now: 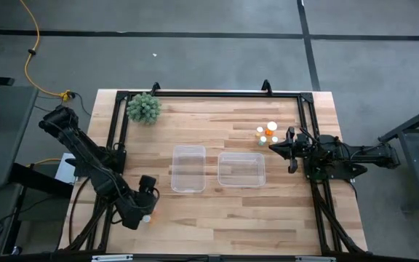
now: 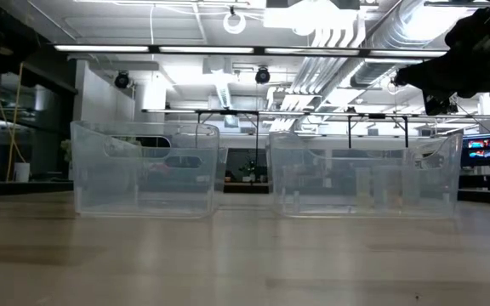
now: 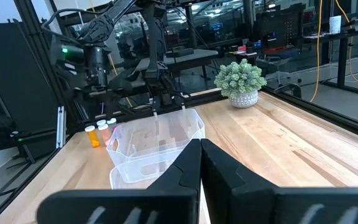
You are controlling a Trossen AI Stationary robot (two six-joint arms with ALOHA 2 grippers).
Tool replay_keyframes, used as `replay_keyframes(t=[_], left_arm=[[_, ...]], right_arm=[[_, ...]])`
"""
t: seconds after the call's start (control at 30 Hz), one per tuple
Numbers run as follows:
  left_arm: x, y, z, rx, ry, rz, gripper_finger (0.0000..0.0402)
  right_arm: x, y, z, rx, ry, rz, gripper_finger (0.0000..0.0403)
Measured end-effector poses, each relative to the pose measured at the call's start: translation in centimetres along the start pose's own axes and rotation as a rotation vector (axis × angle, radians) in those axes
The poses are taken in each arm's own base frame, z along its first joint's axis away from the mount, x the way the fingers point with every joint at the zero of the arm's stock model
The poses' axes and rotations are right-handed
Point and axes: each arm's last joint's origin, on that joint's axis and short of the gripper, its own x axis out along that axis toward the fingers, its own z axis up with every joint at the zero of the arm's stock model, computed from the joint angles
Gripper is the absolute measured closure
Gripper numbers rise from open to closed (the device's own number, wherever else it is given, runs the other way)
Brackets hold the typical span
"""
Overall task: Pick and place medicine bottles into bin by pill shape (circle, oval)
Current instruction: Put the pink tablet bottle into the left transparent bin
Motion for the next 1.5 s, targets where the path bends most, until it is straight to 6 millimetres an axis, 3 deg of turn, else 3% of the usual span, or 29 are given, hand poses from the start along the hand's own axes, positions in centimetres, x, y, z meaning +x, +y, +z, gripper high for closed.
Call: replay_keyframes(t=[0.6,0.87,1.5], left_arm=[[0.7,0.1,0.1,-0.378,0.026,0.006,0.0163],[2.2,-0.4,-0.1,-0.513,0.078,0.028,0.0163],[2.7,-0.3,-0.8,-0.500,0.186,0.057,0.0163]], right_arm=[[0.0,0.0,0.0,0.000,0.000,0.000,0.0402],[0.0,0.0,0.0,0.000,0.000,0.000,0.0402],[0.0,0.0,0.0,0.000,0.001,0.000,0.0402]])
